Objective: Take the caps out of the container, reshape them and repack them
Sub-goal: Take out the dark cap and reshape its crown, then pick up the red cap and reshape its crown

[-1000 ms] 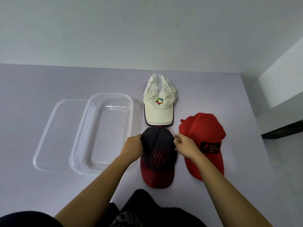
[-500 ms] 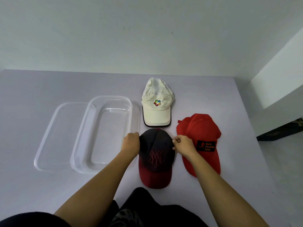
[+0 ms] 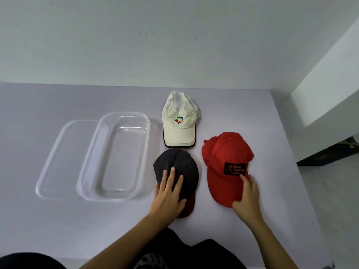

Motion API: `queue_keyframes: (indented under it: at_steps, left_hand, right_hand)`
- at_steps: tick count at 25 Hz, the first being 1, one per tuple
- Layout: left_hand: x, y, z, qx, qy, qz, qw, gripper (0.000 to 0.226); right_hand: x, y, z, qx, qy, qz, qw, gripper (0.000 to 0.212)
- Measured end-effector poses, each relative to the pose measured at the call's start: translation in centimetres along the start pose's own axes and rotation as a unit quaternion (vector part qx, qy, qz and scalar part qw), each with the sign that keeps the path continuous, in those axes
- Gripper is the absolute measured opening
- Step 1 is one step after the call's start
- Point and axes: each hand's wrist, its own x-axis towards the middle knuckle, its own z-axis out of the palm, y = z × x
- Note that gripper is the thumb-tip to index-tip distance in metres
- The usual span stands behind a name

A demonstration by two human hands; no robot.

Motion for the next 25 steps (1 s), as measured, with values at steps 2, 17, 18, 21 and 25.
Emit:
queue_keyframes:
  at_steps: [2,17,18,21,25]
  left_hand:
    - [-0.1,0.3,0.9,0.023,-0.020,-0.032,0.999,0.085]
    - [1.7,10.0,-0.9,-0.112,-0.014,0.076,0.991,0.089]
    - [2.2,11.2,-1.2,-0.125,0.010,0.067,0.990,0.088]
    - [2.6,12.5,-1.7,-0.118,0.062,0.049,0.990,0.086]
    - [1.3,11.4,-1.6,-0.100,0.105,0.111,0.983,0.096]
  right_hand:
    - [-1.1,2.8,0.3,-0.092,-0.086,-0.001,0.992,0.104]
    - [-2.8,0.9,-0.8,-0.214,0.191,-0.148,0.947,0.056]
    - [-3.2,0.2,-1.4,-0.217,0.212,-0.178,0.936,0.048]
    - [-4.1,-1.2,-3.6,-0.214,0.224,-0.225,0.924,0.048]
    - [-3.6,-1.4,-6.2,-0.055,0.154,-0.136,0.977,0.076]
